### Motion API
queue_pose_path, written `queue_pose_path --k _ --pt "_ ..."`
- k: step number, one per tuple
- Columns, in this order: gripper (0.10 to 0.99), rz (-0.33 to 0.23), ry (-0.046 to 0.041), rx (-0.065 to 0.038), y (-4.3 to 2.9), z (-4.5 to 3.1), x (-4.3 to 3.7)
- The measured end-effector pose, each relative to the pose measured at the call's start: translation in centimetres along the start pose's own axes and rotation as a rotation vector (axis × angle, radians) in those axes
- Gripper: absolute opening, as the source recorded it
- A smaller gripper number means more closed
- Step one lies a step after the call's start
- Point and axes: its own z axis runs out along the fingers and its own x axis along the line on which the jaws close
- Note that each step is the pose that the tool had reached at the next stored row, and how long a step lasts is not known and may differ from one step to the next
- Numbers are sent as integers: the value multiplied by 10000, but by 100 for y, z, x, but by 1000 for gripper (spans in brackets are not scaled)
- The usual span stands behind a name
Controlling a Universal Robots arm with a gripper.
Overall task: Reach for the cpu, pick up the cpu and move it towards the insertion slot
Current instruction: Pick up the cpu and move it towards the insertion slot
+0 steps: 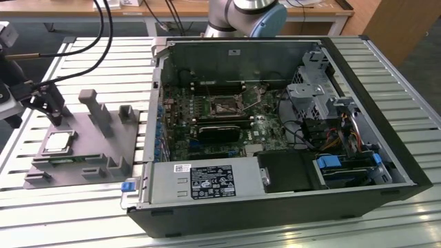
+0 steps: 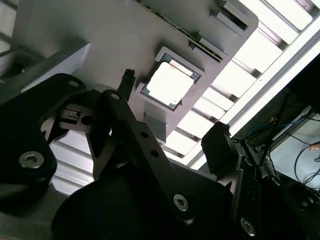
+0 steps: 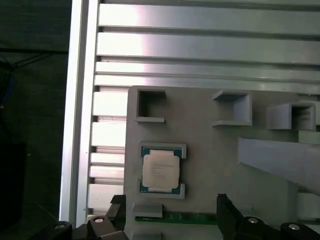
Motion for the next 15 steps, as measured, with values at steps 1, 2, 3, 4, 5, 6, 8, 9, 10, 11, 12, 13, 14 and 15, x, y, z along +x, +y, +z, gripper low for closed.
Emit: queue_pose_path --k 1,2,3,4,5,6,8,9,10,11,12,13,14,15 --pt "773 0 0 0 -1 18 0" --pt "835 -1 1 0 -3 37 0" --pt "835 -1 1 0 -5 55 2" --pt "835 -1 0 0 -6 73 5" --pt "835 -2 -1 -1 -8 92 8" --pt "835 -2 -1 -1 -9 110 12" --pt "835 -1 -2 -2 -11 148 20" --pt "835 -1 -1 -2 -12 163 23" --pt "835 -1 -4 -3 -13 183 26" --pt "835 -1 -5 -2 -14 201 29" --pt "835 -1 -7 -2 -14 219 31" --pt "835 -1 -7 -1 -15 236 35" --pt "835 -1 -10 -2 -16 255 38" --pt "835 -1 -12 -2 -16 273 42"
